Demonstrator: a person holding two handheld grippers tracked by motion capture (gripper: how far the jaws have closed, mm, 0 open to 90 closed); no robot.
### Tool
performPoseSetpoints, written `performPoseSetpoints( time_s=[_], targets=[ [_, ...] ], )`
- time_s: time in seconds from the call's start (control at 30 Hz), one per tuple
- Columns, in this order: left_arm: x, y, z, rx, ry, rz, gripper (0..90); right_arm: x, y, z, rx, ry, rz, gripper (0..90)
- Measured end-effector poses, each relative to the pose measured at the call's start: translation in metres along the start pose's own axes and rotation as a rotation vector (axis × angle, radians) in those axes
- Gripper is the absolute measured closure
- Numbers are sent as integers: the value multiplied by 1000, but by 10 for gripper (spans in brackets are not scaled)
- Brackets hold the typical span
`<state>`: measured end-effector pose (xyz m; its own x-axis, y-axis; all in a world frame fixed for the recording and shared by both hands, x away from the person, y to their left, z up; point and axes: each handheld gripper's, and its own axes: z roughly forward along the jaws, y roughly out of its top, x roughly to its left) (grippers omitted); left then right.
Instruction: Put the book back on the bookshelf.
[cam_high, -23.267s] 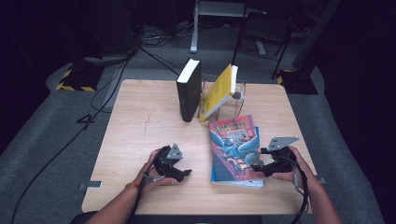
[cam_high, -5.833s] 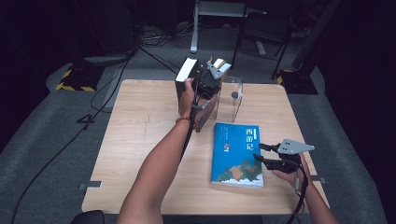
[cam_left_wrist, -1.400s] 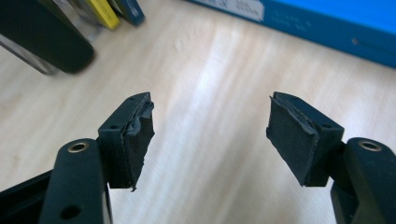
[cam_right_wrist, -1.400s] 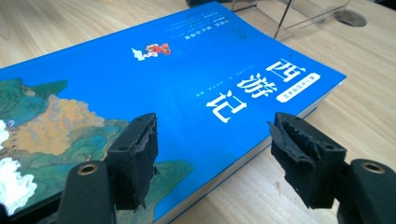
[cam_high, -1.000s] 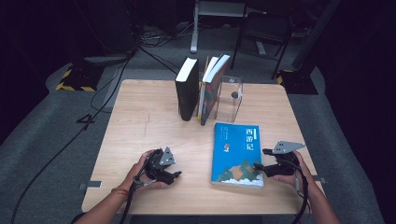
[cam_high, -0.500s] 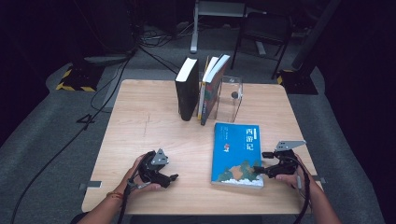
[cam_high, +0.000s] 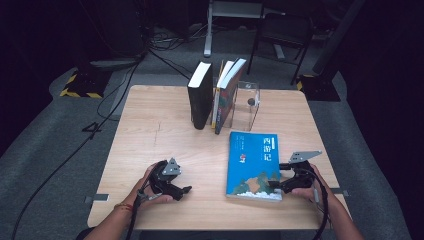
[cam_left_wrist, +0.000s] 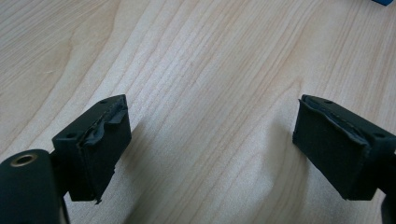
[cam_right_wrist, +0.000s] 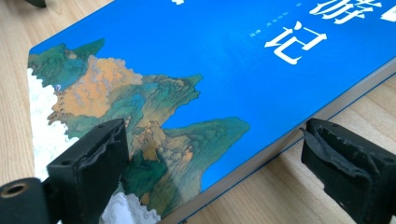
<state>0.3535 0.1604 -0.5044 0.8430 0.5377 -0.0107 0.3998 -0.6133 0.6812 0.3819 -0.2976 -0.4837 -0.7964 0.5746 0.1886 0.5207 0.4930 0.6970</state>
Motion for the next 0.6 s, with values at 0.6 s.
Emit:
performPoseSetpoints(
  time_s=[0.6],
  targets=[
    [-6, 8, 8, 0, -2, 2, 108, 16, 7, 6, 21, -32, 1, 67]
  ],
)
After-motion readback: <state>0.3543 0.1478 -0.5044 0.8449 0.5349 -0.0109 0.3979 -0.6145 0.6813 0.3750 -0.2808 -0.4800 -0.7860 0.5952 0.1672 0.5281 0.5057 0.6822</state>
